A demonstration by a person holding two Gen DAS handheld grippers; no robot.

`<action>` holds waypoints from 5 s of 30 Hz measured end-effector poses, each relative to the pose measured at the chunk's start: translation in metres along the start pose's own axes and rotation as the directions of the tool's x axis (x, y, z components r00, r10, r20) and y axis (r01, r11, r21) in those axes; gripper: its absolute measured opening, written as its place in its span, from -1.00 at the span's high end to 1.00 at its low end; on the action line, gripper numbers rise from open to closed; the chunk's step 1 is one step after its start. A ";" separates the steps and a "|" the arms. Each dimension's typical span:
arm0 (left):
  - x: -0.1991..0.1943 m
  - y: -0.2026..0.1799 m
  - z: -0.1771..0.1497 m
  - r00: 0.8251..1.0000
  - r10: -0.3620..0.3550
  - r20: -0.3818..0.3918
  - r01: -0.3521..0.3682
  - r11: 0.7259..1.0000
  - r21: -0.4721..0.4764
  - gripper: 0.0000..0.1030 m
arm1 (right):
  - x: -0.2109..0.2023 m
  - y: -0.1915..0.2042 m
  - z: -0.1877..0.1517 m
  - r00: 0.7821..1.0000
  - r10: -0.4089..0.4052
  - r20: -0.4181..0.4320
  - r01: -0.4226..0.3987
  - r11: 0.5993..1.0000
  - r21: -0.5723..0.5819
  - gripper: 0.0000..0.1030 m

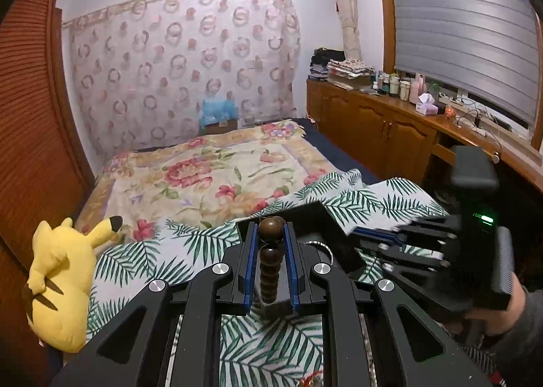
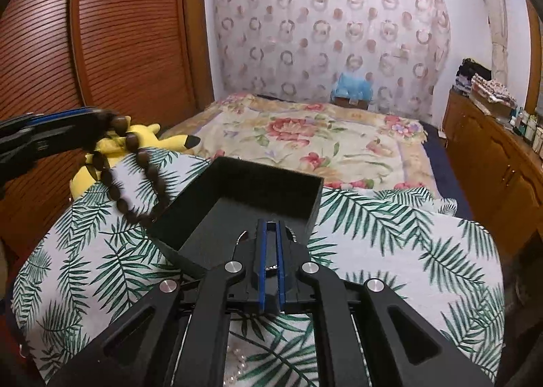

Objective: Organize jewelry
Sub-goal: 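Carry the brown bead bracelet into the black box and open the left tool, then lower the left tool onto the red beaded bracelet and close it, then lift the red bracelet into the black box and open the left tool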

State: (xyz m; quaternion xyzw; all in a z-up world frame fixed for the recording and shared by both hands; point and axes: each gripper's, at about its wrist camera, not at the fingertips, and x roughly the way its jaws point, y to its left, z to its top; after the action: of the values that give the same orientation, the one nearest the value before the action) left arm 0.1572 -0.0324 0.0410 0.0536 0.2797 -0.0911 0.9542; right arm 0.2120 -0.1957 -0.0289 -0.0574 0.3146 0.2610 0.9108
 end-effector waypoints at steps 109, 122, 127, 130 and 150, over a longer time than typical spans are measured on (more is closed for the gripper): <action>-0.059 -0.004 -0.136 0.988 -0.139 -0.061 0.131 0.984 -0.121 0.93 | -0.059 0.023 -0.133 0.976 0.018 -0.219 -0.031 0.998 -0.054 0.58; -0.060 -0.006 -0.136 0.988 -0.139 -0.060 0.131 0.984 -0.122 0.93 | -0.067 0.013 -0.123 0.982 -0.029 -0.188 0.016 0.997 -0.073 0.78; -0.057 -0.005 -0.129 0.990 -0.129 -0.054 0.122 0.986 -0.114 0.93 | -0.074 0.011 -0.104 0.990 -0.032 -0.140 0.020 0.996 -0.085 0.78; -0.054 -0.003 -0.123 0.992 -0.118 -0.048 0.112 0.988 -0.106 0.93 | -0.075 0.012 -0.089 0.994 -0.027 -0.108 0.017 0.995 -0.096 0.78; -0.026 0.015 -0.074 0.999 -0.046 -0.021 0.044 0.996 -0.073 0.93 | -0.025 0.017 0.002 0.999 -0.048 -0.020 0.045 0.992 -0.119 0.77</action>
State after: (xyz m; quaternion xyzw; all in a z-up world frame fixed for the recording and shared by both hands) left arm 0.1001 -0.0023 -0.0056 0.0137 0.2950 -0.1019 0.9499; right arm 0.1875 -0.1916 -0.0116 -0.1214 0.3073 0.2574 0.9080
